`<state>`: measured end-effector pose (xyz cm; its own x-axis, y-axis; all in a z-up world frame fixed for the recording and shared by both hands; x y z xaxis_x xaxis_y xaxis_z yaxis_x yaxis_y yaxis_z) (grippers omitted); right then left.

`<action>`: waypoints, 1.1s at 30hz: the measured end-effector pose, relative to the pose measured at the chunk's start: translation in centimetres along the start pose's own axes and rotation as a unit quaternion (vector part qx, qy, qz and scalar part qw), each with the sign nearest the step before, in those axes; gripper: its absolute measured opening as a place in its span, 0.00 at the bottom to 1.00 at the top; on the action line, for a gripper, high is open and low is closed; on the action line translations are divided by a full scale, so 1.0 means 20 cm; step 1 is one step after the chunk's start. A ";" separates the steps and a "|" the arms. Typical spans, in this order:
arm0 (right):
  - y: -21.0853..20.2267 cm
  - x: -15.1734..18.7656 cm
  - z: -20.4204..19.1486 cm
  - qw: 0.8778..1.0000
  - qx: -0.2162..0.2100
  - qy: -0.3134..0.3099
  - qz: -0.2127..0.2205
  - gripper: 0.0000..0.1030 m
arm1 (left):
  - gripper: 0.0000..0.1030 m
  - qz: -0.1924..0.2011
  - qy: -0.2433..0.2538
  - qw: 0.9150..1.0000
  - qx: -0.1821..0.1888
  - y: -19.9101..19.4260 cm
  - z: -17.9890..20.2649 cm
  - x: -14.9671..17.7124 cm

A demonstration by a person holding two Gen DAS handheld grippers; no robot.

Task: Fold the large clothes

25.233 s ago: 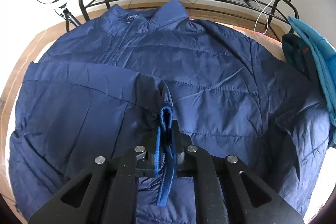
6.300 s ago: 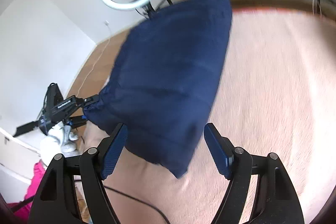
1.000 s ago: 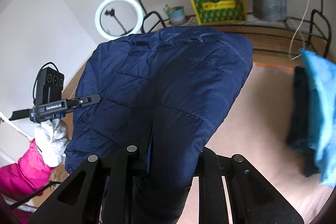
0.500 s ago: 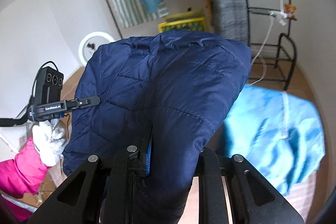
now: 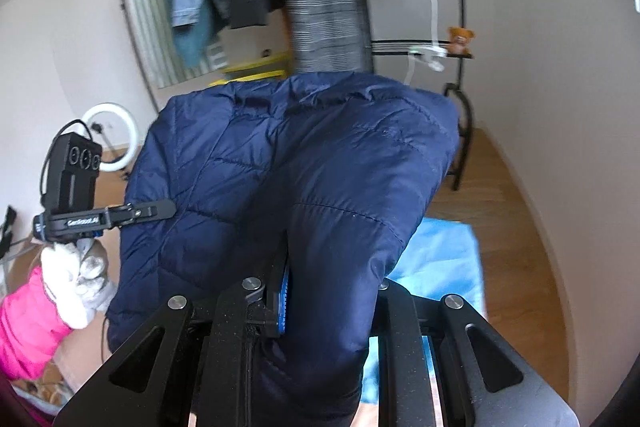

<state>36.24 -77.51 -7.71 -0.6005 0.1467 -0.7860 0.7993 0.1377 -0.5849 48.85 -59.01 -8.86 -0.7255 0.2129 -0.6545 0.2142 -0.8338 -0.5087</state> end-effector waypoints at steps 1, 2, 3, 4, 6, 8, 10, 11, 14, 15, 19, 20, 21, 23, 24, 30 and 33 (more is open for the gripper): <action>0.00 0.00 0.04 1.000 0.005 0.002 -0.001 0.17 | 0.15 -0.002 0.000 1.000 -0.002 0.05 0.00 0.00; 0.01 -0.01 0.08 1.000 0.010 0.003 -0.002 0.17 | 0.15 -0.004 0.001 1.000 -0.005 0.11 0.01 0.00; 0.04 -0.01 0.11 1.000 0.019 0.003 -0.006 0.17 | 0.15 -0.006 0.000 1.000 -0.007 0.14 0.01 0.00; 0.07 0.00 0.14 1.000 0.027 0.003 -0.009 0.17 | 0.15 -0.009 -0.008 1.000 -0.008 0.20 -0.01 0.00; 0.14 0.01 0.19 0.999 0.038 0.002 -0.016 0.17 | 0.15 -0.013 -0.026 1.000 -0.007 0.28 -0.04 0.00; 0.23 0.02 0.24 0.999 0.045 0.006 -0.025 0.17 | 0.15 -0.020 -0.038 0.999 -0.015 0.34 -0.10 0.03; 0.32 0.04 0.28 0.998 0.056 0.005 -0.039 0.17 | 0.15 -0.033 -0.049 0.998 -0.027 0.41 -0.15 0.09; 0.36 0.05 0.30 0.997 0.061 0.003 -0.047 0.17 | 0.15 -0.039 -0.052 0.997 -0.036 0.45 -0.18 0.11; 0.50 0.11 0.37 0.993 0.088 -0.001 -0.083 0.18 | 0.15 -0.061 -0.064 0.994 -0.068 0.56 -0.29 0.21; 0.56 0.14 0.42 0.988 0.113 0.003 -0.103 0.22 | 0.15 -0.068 -0.065 0.993 -0.075 0.57 -0.31 0.24; 0.62 0.24 0.55 0.981 0.138 0.052 -0.127 0.36 | 0.19 -0.084 -0.055 0.991 -0.088 0.61 -0.34 0.27; 0.62 0.24 0.56 0.980 0.145 0.062 -0.122 0.39 | 0.20 -0.084 -0.052 0.991 -0.090 0.61 -0.34 0.26; 0.60 0.24 0.57 0.980 0.149 0.065 -0.116 0.40 | 0.20 -0.083 -0.053 0.991 -0.089 0.61 -0.34 0.26; 0.55 0.24 0.59 0.978 0.164 0.072 -0.104 0.41 | 0.23 -0.083 -0.056 0.991 -0.092 0.62 -0.35 0.27; 0.52 0.23 0.59 0.978 0.168 0.079 -0.098 0.47 | 0.23 -0.084 -0.060 0.990 -0.092 0.62 -0.36 0.27; 0.16 0.39 0.60 0.970 0.184 0.159 -0.015 0.75 | 0.36 -0.097 -0.067 0.990 -0.082 0.62 -0.35 0.30; 0.04 0.62 0.57 0.966 0.161 0.204 -0.014 0.78 | 0.37 -0.095 -0.053 0.990 -0.087 0.56 -0.35 0.29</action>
Point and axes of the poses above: each gripper's, at about its wrist camera, not at the fingertips, and y roughly the way its jaws point, z to its right, x to its underside, the point moved 6 cm from there along y, roughly the way its jaws point, and after that the axes turned 4 degrees about -x, right-handed, at the moved point
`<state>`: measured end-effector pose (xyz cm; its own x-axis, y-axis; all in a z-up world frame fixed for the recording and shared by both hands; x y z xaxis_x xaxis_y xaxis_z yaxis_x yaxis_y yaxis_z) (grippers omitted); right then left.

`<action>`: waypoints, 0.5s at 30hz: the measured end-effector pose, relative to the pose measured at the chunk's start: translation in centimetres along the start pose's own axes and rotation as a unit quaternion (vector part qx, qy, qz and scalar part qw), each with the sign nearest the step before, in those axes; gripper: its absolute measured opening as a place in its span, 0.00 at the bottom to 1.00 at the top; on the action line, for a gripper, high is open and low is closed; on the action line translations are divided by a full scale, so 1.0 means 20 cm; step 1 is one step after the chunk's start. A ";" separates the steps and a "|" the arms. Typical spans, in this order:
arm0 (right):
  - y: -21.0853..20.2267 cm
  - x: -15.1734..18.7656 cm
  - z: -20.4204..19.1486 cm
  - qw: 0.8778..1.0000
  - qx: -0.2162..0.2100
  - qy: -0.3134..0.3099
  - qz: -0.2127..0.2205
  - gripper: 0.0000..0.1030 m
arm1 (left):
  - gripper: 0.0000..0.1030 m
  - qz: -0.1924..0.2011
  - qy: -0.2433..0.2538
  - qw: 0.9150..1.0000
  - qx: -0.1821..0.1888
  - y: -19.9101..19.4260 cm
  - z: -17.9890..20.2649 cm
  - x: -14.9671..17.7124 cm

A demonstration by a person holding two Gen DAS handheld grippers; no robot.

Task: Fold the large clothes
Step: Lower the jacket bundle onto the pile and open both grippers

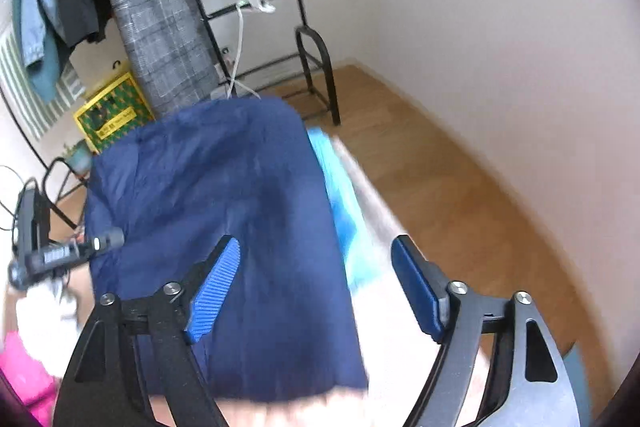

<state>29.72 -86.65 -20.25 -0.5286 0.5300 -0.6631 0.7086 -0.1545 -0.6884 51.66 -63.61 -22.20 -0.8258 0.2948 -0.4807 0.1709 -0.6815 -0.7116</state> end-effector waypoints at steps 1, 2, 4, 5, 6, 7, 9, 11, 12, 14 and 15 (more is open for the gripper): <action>-0.01 0.09 0.03 1.000 -0.005 0.019 -0.009 0.78 | 0.37 0.007 0.000 1.000 0.001 -0.04 0.00 0.00; -0.02 0.18 0.07 0.999 -0.013 0.042 -0.017 0.78 | 0.37 0.022 -0.001 1.000 0.000 -0.10 -0.01 0.00; 0.00 0.31 0.13 0.995 -0.032 0.093 -0.026 0.78 | 0.37 0.051 0.007 0.999 0.000 -0.21 -0.02 -0.01; 0.01 0.37 0.15 0.991 -0.046 0.123 -0.031 0.78 | 0.37 0.070 0.013 0.997 -0.004 -0.27 -0.01 -0.03; 0.04 0.44 0.19 0.984 -0.065 0.164 -0.037 0.78 | 0.37 0.081 0.016 0.997 -0.003 -0.31 0.00 -0.04; 0.06 0.48 0.20 0.979 -0.075 0.185 -0.042 0.78 | 0.37 0.095 0.015 0.995 0.001 -0.36 0.01 -0.09; 0.12 0.53 0.23 0.970 -0.091 0.219 -0.051 0.78 | 0.37 0.114 0.023 0.993 0.007 -0.40 0.05 -0.14; 0.17 0.53 0.21 0.962 -0.120 0.240 -0.046 0.78 | 0.37 0.118 0.068 0.991 -0.007 -0.38 0.13 -0.19; 0.18 0.51 0.20 0.956 -0.140 0.253 -0.037 0.78 | 0.37 0.114 0.079 0.990 -0.011 -0.36 0.14 -0.20; 0.19 0.47 0.17 0.950 -0.162 0.264 -0.021 0.74 | 0.37 0.097 0.090 0.991 -0.035 -0.26 0.15 -0.21; 0.18 0.46 0.16 0.951 -0.164 0.262 -0.014 0.60 | 0.37 0.084 0.089 0.992 -0.043 -0.20 0.13 -0.21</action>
Point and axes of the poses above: each gripper's, at about its wrist camera, not at the fingertips, and y roughly the way its jaws point, z to its right, x to its underside, the point moved 6 cm from there along y, roughly the way its jaws point, and after that the axes turned 4 degrees about -x, right-handed, at the moved point
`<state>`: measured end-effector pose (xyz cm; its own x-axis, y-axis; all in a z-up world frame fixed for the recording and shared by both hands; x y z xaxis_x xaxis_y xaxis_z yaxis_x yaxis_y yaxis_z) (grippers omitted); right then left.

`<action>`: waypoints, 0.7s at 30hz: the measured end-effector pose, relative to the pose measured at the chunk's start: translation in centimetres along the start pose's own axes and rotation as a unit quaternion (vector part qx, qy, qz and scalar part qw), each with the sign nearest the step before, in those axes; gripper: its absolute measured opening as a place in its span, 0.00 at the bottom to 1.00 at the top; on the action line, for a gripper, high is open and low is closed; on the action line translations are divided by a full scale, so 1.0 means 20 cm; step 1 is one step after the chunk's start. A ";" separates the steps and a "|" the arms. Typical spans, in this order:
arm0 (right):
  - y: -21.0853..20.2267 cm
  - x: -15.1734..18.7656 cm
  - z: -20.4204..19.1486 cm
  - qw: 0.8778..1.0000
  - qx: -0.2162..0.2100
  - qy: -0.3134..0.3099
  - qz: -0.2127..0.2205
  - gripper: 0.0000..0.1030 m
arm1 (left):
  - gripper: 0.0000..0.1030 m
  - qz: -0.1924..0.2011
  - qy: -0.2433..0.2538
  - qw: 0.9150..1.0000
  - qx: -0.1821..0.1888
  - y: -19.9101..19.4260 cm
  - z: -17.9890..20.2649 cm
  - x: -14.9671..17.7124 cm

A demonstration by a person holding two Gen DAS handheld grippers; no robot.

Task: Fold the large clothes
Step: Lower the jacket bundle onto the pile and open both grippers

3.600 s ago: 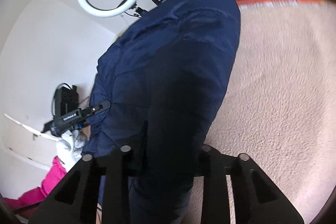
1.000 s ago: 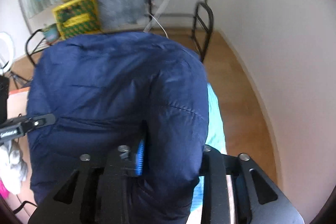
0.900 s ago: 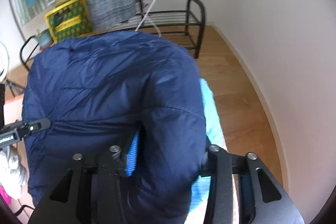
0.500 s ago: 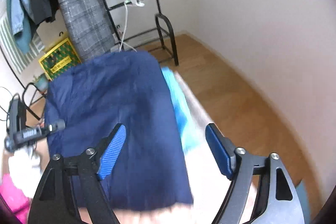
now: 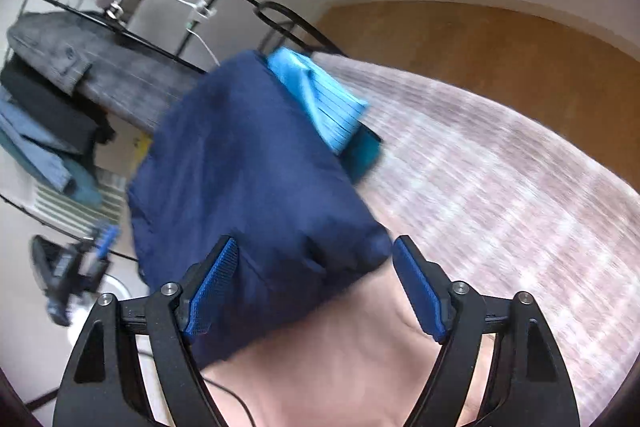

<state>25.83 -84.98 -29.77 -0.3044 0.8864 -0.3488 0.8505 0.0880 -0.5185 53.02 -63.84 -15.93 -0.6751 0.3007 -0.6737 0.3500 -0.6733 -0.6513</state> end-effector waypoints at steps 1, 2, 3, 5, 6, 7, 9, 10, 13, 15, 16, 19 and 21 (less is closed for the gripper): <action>0.01 -0.02 -0.03 1.000 0.009 -0.011 0.003 0.52 | 0.37 -0.008 0.000 1.000 -0.006 0.03 -0.01 0.01; 0.01 -0.03 -0.05 0.999 0.023 -0.025 0.005 0.36 | 0.37 -0.018 -0.002 1.000 -0.017 0.09 -0.03 0.03; 0.01 -0.06 -0.09 0.998 0.043 -0.046 0.005 0.34 | 0.37 -0.023 -0.003 0.999 -0.023 0.11 -0.04 0.06; 0.01 -0.12 -0.13 0.995 0.062 -0.072 0.013 0.31 | 0.37 -0.034 -0.004 0.999 -0.037 0.18 -0.06 0.12; 0.02 -0.16 -0.16 0.993 0.077 -0.087 0.017 0.30 | 0.37 -0.039 0.001 0.998 -0.045 0.21 -0.07 0.15; 0.01 -0.17 -0.17 0.992 0.085 -0.095 0.019 0.30 | 0.37 -0.046 0.012 0.997 -0.061 0.25 -0.08 0.17; 0.04 -0.21 -0.18 0.989 0.099 -0.105 0.024 0.29 | 0.37 -0.050 0.022 0.996 -0.072 0.29 -0.08 0.19; 0.06 -0.23 -0.18 0.988 0.105 -0.109 0.024 0.29 | 0.37 -0.050 0.024 0.996 -0.075 0.30 -0.08 0.20; 0.11 -0.23 -0.15 0.983 0.132 -0.123 0.018 0.28 | 0.37 -0.056 0.029 0.995 -0.081 0.30 -0.07 0.20; 0.12 -0.20 -0.14 0.980 0.144 -0.134 0.014 0.28 | 0.37 -0.059 0.031 0.994 -0.084 0.27 -0.05 0.20; 0.11 -0.19 -0.14 0.980 0.144 -0.138 0.014 0.30 | 0.37 -0.055 0.037 0.994 -0.086 0.23 -0.04 0.19; 0.03 -0.18 -0.16 0.977 0.150 -0.147 0.029 0.37 | 0.37 -0.043 0.053 0.993 -0.092 0.10 0.00 0.18; -0.05 -0.17 -0.20 0.972 0.163 -0.165 0.042 0.41 | 0.37 -0.030 0.050 0.995 -0.085 -0.01 0.02 0.18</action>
Point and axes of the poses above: each gripper's, at about its wrist camera, not at the fingertips, and y roughly the way its jaws point, z to its right, x to its underside, the point moved 6 cm from there along y, roughly the way its jaws point, and after that the axes turned 4 degrees about -x, right-handed, at the moved point
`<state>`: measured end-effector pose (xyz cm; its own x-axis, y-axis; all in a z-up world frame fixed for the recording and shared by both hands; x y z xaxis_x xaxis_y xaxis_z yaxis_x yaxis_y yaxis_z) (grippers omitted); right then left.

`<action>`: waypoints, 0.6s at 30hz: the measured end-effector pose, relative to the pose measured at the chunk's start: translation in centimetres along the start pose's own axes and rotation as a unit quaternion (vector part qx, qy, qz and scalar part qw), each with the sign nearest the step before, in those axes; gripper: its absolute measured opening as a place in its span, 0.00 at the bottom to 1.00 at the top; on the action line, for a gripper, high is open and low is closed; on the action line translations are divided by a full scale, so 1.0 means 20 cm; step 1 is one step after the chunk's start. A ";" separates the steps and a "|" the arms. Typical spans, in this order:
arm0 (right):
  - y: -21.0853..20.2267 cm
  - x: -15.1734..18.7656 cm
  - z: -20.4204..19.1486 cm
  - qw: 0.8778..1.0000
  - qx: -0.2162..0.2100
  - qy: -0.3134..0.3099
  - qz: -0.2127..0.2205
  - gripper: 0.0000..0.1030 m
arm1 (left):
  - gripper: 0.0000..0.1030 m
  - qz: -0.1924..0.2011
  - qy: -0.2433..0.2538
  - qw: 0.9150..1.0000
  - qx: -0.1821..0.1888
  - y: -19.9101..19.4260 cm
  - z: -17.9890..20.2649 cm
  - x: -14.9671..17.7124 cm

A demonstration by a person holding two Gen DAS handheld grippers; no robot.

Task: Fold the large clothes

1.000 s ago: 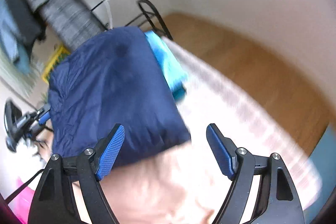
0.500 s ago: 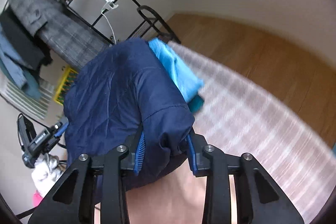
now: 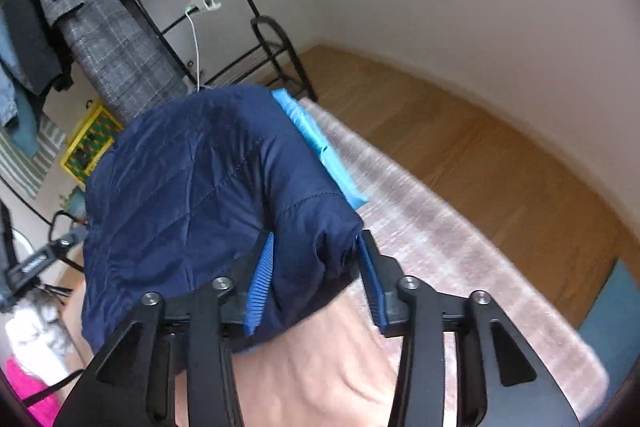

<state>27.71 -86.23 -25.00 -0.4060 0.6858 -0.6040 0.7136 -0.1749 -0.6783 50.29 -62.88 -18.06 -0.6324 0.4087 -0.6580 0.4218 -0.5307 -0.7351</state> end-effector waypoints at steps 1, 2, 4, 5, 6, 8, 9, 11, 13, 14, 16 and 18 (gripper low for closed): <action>-0.05 -0.01 -0.02 1.000 0.005 -0.012 0.007 0.41 | 0.37 0.007 -0.002 1.000 0.003 -0.07 0.00 0.01; -0.09 -0.01 -0.03 1.000 0.008 -0.022 0.013 0.41 | 0.37 0.013 -0.003 1.000 0.008 -0.14 0.02 0.01; -0.21 -0.02 -0.09 0.998 0.009 -0.046 0.028 0.42 | 0.37 0.022 0.001 1.000 0.010 -0.27 0.04 0.03; -0.27 -0.02 -0.12 0.998 0.010 -0.057 0.035 0.43 | 0.37 0.029 0.007 1.000 0.008 -0.35 0.06 0.04; -0.35 -0.02 -0.16 0.996 0.008 -0.069 0.047 0.46 | 0.37 0.036 0.014 0.999 0.009 -0.45 0.09 0.05; -0.47 -0.02 -0.22 0.994 0.001 -0.084 0.064 0.53 | 0.37 0.052 0.030 0.998 0.004 -0.60 0.13 0.07; -0.56 -0.02 -0.26 0.993 -0.001 -0.095 0.077 0.56 | 0.37 0.060 0.037 0.998 0.000 -0.67 0.15 0.08; -0.67 0.01 -0.33 0.990 -0.004 -0.111 0.089 0.57 | 0.41 0.078 0.047 0.996 -0.001 -0.86 0.20 0.12; -0.78 0.05 -0.40 0.987 -0.007 -0.126 0.101 0.57 | 0.45 0.091 0.047 0.995 -0.001 -1.02 0.22 0.16; -0.84 0.07 -0.42 0.986 -0.010 -0.130 0.105 0.57 | 0.47 0.100 0.050 0.994 0.001 -1.12 0.24 0.18; -0.95 0.11 -0.49 0.984 -0.023 -0.136 0.114 0.58 | 0.50 0.119 0.061 0.991 -0.008 -1.30 0.27 0.23; -1.05 0.15 -0.54 0.982 -0.032 -0.143 0.121 0.59 | 0.54 0.133 0.065 0.989 -0.012 -1.44 0.29 0.26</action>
<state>17.71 -72.78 -8.04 -0.3580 0.4013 -0.8431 0.8398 -0.2564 -0.4786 31.04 -49.67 0.63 -0.4088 0.3501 -0.8428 0.5779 -0.6155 -0.5360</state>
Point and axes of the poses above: each gripper's, at about its wrist camera, not at the fingertips, and y roughly the way its jaws point, z to its right, x to its underside, the point moved 6 cm from there along y, roughly the way its jaws point, and after that the axes turned 4 degrees about -x, right-handed, at the moved point
